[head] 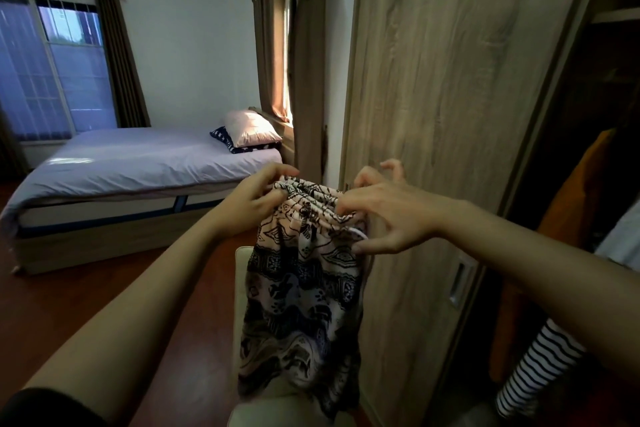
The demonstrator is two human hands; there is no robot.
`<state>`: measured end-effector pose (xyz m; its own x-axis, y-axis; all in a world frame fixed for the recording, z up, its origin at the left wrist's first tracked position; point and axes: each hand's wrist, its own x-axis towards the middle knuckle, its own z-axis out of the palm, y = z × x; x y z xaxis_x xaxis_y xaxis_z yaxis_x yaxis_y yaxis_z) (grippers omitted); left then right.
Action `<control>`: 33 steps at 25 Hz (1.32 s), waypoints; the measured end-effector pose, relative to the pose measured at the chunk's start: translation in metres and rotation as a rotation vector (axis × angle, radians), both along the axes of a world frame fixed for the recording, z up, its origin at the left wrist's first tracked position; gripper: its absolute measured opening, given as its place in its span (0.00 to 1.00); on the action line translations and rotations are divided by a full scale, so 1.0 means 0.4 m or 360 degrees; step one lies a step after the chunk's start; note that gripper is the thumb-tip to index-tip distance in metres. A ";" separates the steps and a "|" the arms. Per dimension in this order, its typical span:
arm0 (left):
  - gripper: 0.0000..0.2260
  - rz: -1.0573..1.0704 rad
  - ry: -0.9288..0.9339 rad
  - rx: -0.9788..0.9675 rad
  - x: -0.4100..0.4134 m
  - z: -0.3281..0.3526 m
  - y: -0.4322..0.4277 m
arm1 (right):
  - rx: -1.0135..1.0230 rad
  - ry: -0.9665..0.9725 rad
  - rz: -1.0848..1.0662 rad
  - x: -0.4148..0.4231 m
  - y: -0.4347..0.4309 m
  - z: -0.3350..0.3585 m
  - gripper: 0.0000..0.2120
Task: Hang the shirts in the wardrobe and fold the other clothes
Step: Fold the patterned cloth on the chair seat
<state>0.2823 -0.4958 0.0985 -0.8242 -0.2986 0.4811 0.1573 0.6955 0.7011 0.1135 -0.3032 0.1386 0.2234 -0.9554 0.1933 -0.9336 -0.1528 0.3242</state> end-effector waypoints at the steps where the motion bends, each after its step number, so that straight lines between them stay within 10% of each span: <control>1: 0.14 -0.0021 0.0006 -0.0020 -0.002 -0.003 -0.002 | 0.0018 -0.0162 -0.0066 -0.002 -0.002 0.003 0.20; 10: 0.07 0.0296 0.0260 -0.0490 -0.048 0.007 0.011 | -0.0276 -0.1049 -0.0265 -0.027 -0.016 -0.013 0.16; 14: 0.20 0.0170 0.0064 -0.0418 -0.030 -0.026 -0.011 | -0.0386 -0.1450 -0.0262 -0.043 -0.029 -0.097 0.10; 17: 0.27 0.0165 -0.0164 -0.0358 -0.028 -0.067 -0.031 | -0.0404 -0.1594 -0.0337 -0.060 -0.057 -0.179 0.26; 22: 0.19 0.0218 -0.0740 -0.0355 -0.031 -0.212 -0.093 | -0.0257 -0.1742 -0.0411 -0.076 -0.124 -0.380 0.22; 28: 0.16 0.0397 -0.1157 -0.1061 -0.095 -0.352 -0.045 | -0.0247 -0.2123 -0.0472 -0.086 -0.173 -0.581 0.20; 33: 0.18 0.0221 -0.1400 -0.0533 -0.196 -0.395 0.013 | -0.0414 -0.2308 -0.0548 -0.128 -0.187 -0.648 0.18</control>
<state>0.2038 -0.4904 -0.0594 -0.8992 -0.3802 -0.2165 -0.4311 0.8546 0.2894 0.0625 -0.3779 -0.1207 -0.5239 -0.8254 0.2101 -0.4365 0.0484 -0.8984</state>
